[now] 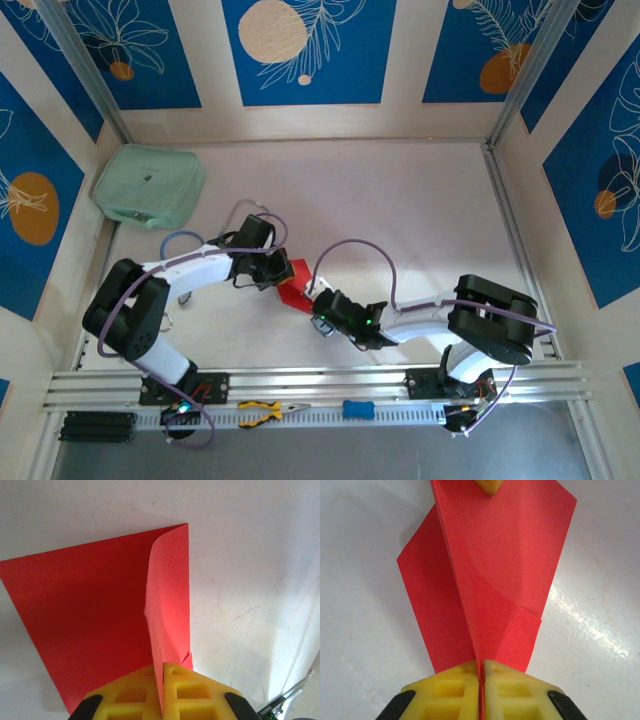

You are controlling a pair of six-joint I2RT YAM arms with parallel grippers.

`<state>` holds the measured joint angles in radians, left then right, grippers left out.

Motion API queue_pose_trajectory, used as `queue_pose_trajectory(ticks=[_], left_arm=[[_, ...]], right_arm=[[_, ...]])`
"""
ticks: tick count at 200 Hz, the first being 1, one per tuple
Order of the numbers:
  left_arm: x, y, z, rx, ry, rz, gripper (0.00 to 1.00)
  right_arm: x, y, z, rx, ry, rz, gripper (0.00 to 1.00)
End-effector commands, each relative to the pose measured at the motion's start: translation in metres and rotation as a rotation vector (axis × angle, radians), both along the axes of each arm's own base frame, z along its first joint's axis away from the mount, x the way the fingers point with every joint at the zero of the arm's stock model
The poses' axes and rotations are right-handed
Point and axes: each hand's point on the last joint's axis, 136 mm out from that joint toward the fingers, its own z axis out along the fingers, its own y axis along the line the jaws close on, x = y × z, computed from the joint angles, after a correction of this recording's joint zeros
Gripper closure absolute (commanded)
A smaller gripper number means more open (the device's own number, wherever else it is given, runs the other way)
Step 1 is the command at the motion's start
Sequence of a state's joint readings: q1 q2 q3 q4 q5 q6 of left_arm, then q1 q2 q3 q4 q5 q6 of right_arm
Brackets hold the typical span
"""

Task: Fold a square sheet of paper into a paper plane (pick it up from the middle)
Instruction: Fourth fold the wing at the center of the table.

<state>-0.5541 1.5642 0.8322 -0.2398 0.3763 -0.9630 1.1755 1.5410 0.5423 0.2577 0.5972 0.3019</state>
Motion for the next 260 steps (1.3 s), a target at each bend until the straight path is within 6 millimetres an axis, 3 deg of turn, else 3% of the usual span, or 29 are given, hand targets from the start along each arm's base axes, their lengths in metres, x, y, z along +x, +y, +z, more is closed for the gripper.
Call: queue_pose_trajectory(ticks=[1, 77, 178, 208, 260], left_arm=[[0.000, 0.000, 0.004, -0.010, -0.008, 0.003, 0.97], [0.000, 0.002, 0.004, -0.005, -0.008, 0.004, 0.97], [0.001, 0.001, 0.011, -0.006, -0.021, 0.000, 0.95], [0.001, 0.002, 0.010, -0.005, -0.020, 0.001, 0.97], [0.001, 0.002, 0.009, -0.007, -0.018, 0.002, 0.97]], right_arm=[[0.001, 0.004, 0.006, 0.047, 0.012, -0.013, 0.88], [0.001, 0.004, 0.013, 0.080, 0.021, -0.022, 0.83], [0.000, 0.002, -0.002, 0.061, 0.072, -0.052, 0.93], [0.001, 0.002, 0.000, 0.060, 0.063, -0.052, 0.84], [0.001, 0.002, 0.000, 0.060, 0.064, -0.041, 0.84]])
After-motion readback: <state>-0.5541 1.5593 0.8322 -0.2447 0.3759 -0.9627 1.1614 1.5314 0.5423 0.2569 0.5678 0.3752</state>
